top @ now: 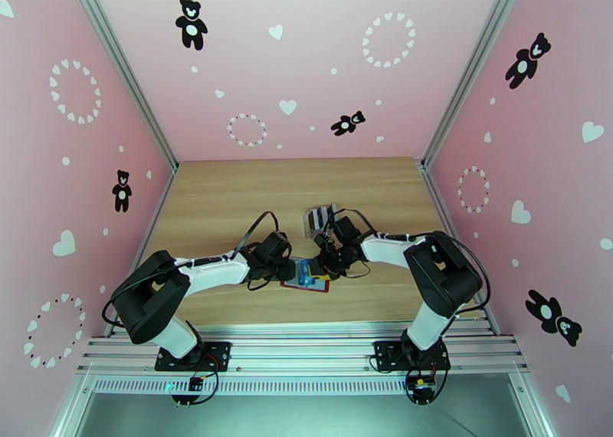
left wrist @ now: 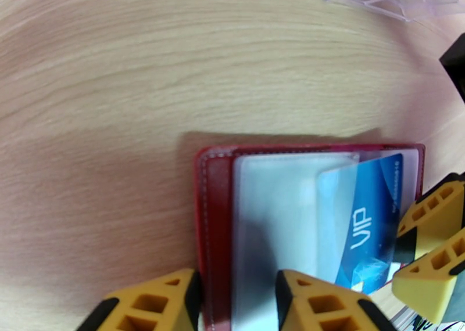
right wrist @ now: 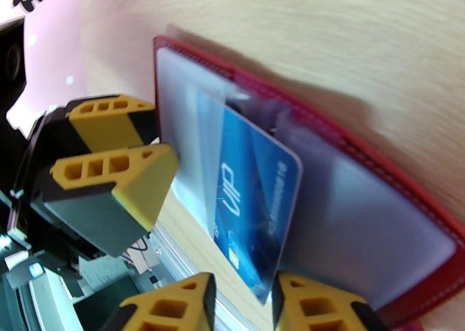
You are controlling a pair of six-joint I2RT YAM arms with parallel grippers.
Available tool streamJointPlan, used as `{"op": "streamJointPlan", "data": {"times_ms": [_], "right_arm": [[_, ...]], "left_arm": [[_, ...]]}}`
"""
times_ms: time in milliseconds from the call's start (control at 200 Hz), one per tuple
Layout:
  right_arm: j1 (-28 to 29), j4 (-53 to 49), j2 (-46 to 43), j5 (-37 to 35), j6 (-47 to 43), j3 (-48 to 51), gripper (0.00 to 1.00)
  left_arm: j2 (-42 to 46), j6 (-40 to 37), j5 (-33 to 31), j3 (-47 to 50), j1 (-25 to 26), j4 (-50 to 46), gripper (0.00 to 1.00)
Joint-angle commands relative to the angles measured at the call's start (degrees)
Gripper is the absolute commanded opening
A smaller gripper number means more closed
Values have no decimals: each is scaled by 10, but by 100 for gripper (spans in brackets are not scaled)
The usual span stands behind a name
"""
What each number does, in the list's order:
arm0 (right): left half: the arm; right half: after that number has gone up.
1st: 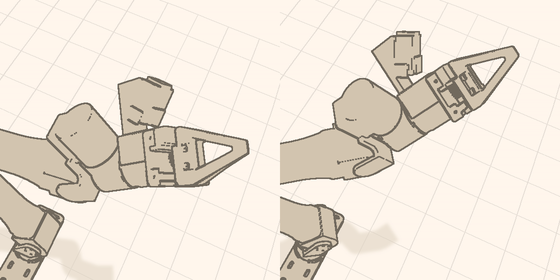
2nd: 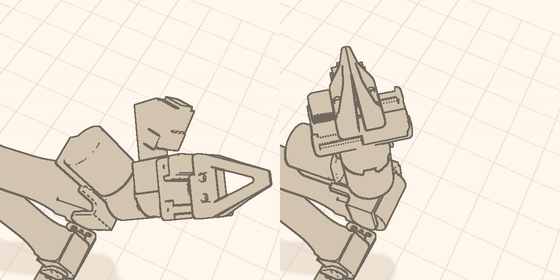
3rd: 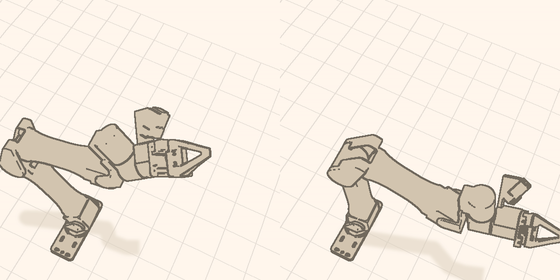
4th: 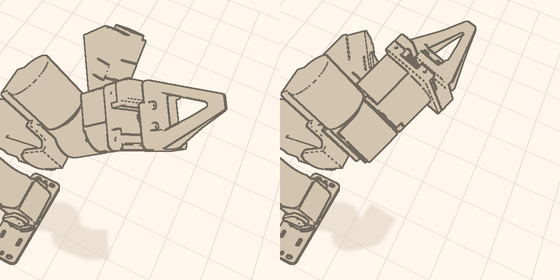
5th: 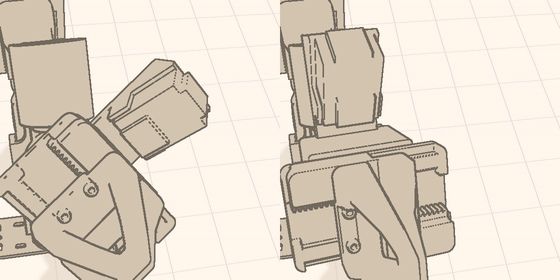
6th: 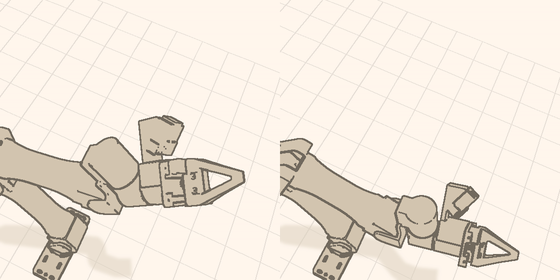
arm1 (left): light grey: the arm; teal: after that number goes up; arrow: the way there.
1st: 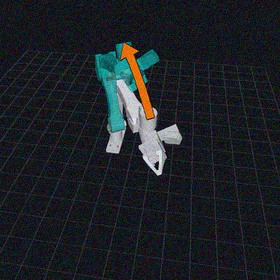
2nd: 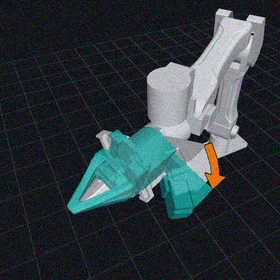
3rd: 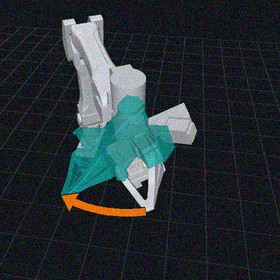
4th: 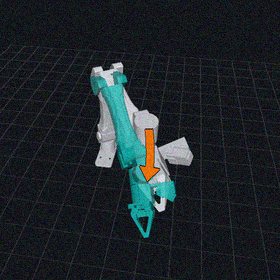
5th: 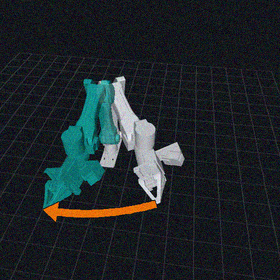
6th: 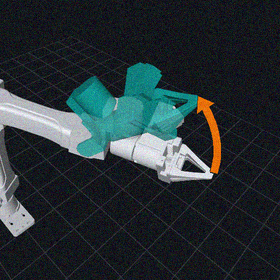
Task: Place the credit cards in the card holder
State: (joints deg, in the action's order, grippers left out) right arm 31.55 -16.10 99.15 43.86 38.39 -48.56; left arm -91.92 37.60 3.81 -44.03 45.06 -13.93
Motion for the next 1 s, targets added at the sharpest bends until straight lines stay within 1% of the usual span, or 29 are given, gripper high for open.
{"op": "streamJointPlan", "data": {"times_ms": [0,155,300,476,651,831,996], "right_arm": [[4,-71,-20,-33,-23,-26,38],[11,-128,-23,-78,-41,-50,39],[19,-164,-37,-138,-40,-70,39],[55,-202,-59,-219,-29,-102,40],[92,-227,-72,-290,-11,-125,41],[105,-238,-71,-334,-5,-129,42],[106,-230,-56,-337,-11,-122,42]], "left_arm": [[-12,9,30,13,14,-26,43],[-12,10,31,13,14,-27,43],[-9,16,41,16,14,-24,43],[9,29,48,22,17,-23,43],[23,40,43,21,35,-30,42],[22,51,36,17,55,-34,42],[16,48,18,14,55,-40,43]]}}
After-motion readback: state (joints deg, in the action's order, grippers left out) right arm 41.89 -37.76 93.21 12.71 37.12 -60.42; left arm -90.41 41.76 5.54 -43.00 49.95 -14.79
